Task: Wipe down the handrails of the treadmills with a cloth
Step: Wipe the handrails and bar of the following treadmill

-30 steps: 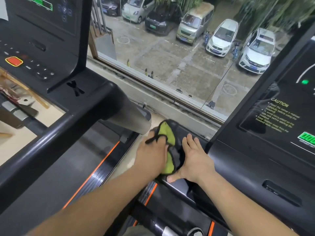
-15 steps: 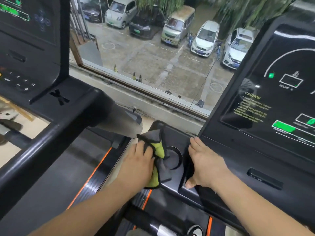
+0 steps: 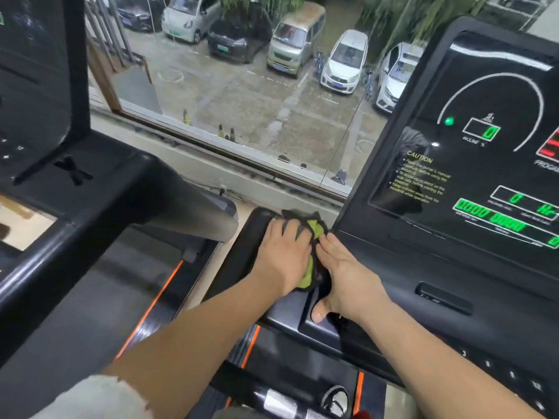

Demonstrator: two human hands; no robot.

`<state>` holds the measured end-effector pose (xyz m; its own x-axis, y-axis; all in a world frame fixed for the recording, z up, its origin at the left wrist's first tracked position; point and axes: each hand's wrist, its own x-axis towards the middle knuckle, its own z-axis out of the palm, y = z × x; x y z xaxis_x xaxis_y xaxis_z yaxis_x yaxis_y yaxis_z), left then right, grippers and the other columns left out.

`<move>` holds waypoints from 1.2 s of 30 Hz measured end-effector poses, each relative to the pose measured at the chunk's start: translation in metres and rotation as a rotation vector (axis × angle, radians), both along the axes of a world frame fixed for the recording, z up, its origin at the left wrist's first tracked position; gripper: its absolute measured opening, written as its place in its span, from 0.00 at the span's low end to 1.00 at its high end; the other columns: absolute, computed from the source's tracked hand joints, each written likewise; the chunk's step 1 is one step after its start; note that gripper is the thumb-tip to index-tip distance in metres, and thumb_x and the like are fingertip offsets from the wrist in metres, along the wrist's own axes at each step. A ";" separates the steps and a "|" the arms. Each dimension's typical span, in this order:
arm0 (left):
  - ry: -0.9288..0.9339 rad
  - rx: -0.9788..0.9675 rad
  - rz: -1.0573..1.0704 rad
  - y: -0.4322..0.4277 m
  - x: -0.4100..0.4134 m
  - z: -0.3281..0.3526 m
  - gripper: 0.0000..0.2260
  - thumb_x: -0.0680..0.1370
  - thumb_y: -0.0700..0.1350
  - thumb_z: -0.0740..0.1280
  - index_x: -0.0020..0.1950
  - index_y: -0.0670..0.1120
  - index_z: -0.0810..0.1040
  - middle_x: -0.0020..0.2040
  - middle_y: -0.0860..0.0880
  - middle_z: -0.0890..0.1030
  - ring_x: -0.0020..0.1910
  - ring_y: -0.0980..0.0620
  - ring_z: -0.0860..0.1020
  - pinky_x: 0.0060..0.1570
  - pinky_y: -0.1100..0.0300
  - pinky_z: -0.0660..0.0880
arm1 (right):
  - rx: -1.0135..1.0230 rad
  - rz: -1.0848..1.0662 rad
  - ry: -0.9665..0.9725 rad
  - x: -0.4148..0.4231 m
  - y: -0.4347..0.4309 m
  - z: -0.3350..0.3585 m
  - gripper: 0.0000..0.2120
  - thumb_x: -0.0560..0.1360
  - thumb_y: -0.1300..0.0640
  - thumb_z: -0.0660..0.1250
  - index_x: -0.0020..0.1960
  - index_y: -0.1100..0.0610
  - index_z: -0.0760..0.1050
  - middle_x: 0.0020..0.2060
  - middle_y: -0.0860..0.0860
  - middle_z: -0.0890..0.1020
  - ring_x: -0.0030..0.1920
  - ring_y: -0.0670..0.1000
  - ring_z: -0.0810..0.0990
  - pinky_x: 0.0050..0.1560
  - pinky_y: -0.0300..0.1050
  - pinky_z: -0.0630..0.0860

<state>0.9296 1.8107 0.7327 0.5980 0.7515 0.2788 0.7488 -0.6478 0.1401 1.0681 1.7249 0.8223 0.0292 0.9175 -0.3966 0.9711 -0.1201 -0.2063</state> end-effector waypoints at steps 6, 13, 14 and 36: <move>0.164 -0.127 0.105 -0.016 -0.063 0.044 0.14 0.74 0.54 0.61 0.55 0.49 0.77 0.48 0.45 0.77 0.47 0.42 0.76 0.44 0.51 0.68 | -0.052 -0.012 -0.041 -0.002 0.001 0.003 0.69 0.58 0.42 0.85 0.84 0.50 0.43 0.81 0.37 0.38 0.78 0.37 0.33 0.78 0.48 0.63; 0.142 -0.273 0.379 -0.074 -0.104 0.047 0.15 0.74 0.56 0.61 0.56 0.51 0.74 0.51 0.45 0.77 0.51 0.40 0.76 0.46 0.50 0.73 | -0.033 0.017 -0.130 -0.010 -0.010 0.007 0.62 0.63 0.40 0.83 0.84 0.50 0.47 0.83 0.42 0.40 0.81 0.43 0.37 0.75 0.49 0.65; 0.139 -0.270 0.413 -0.087 -0.099 0.045 0.14 0.74 0.56 0.61 0.56 0.51 0.74 0.52 0.45 0.77 0.51 0.40 0.76 0.45 0.50 0.72 | -0.006 0.015 -0.140 -0.011 -0.015 0.007 0.59 0.64 0.40 0.82 0.83 0.50 0.51 0.83 0.44 0.44 0.82 0.45 0.40 0.72 0.52 0.68; -0.530 -0.201 0.792 -0.259 -0.149 0.064 0.10 0.73 0.49 0.66 0.41 0.53 0.63 0.38 0.54 0.68 0.40 0.49 0.69 0.39 0.53 0.67 | 0.006 0.000 0.474 -0.090 -0.120 -0.036 0.26 0.79 0.55 0.66 0.77 0.54 0.70 0.73 0.49 0.75 0.71 0.51 0.74 0.72 0.46 0.69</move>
